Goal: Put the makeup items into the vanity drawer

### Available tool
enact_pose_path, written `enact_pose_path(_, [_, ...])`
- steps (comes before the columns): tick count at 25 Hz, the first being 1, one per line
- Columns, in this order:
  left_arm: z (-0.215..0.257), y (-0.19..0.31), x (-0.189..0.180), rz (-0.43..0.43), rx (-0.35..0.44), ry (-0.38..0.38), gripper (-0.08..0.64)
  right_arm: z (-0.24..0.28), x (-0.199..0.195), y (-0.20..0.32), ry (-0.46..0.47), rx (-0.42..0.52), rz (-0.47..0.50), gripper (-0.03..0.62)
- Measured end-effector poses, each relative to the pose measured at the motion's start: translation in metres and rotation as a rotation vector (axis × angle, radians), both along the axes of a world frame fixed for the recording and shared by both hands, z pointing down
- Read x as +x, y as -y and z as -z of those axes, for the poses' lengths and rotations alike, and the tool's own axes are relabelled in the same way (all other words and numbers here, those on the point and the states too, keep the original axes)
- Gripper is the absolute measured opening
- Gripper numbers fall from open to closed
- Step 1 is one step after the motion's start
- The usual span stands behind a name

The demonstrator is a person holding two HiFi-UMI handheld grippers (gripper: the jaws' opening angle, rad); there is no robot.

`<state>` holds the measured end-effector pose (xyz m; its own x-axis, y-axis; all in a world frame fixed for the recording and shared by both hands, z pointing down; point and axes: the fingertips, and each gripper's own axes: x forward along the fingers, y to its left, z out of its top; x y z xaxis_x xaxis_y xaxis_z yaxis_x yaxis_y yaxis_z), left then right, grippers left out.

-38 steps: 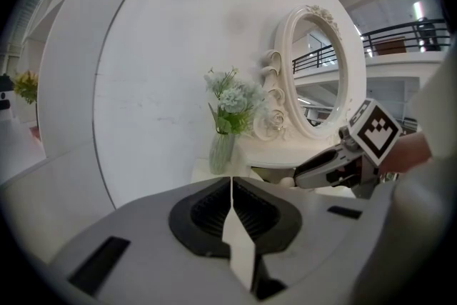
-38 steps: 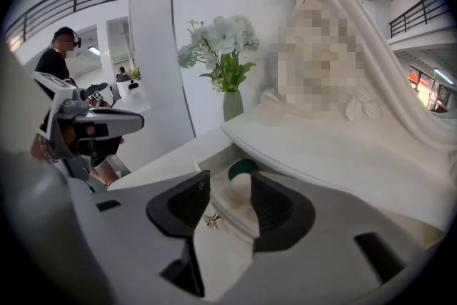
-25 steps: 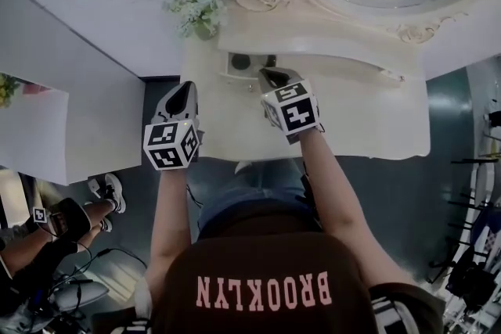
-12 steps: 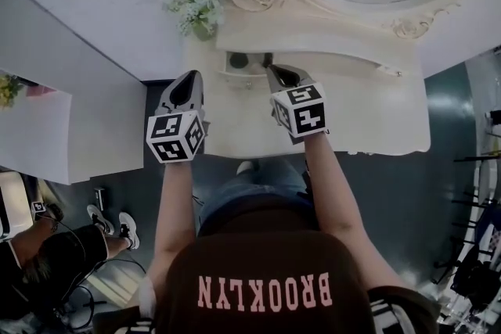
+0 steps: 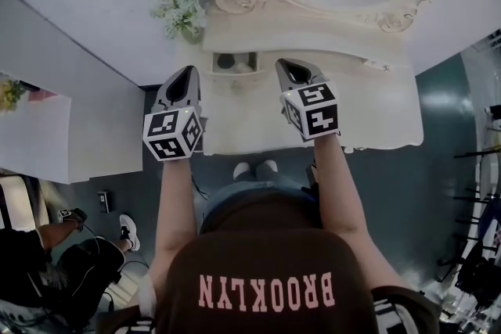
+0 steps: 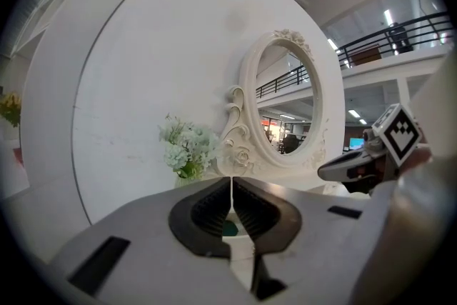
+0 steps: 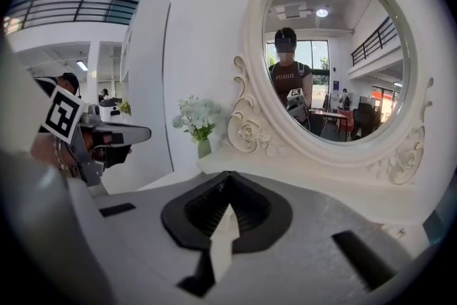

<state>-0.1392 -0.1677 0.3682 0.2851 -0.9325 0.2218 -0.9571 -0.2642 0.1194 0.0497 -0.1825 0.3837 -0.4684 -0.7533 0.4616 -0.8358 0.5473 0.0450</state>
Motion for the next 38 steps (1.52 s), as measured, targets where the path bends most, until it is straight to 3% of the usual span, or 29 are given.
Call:
enact_pose_path(15, [0.03, -0.013, 0.017, 0.034, 0.088, 0.018, 0.009, 0.029, 0.058, -0.027, 0.029, 0.182, -0.079, -0.003])
enact_pose_path(18, [0.034, -0.017, 0.02, 0.037, 0.121, 0.023, 0.008, 0.028, 0.059, -0.034, 0.094, 0.212, -0.069, -0.003])
enact_pose_path(26, [0.034, -0.019, 0.025, 0.022, 0.138, 0.081, 0.009, 0.023, 0.085, -0.031, 0.065, 0.221, -0.205, -0.002])
enact_pose_path(38, [0.031, -0.02, 0.027, 0.022, 0.139, 0.071, 0.008, 0.024, 0.081, -0.029, 0.059, 0.213, -0.159, -0.003])
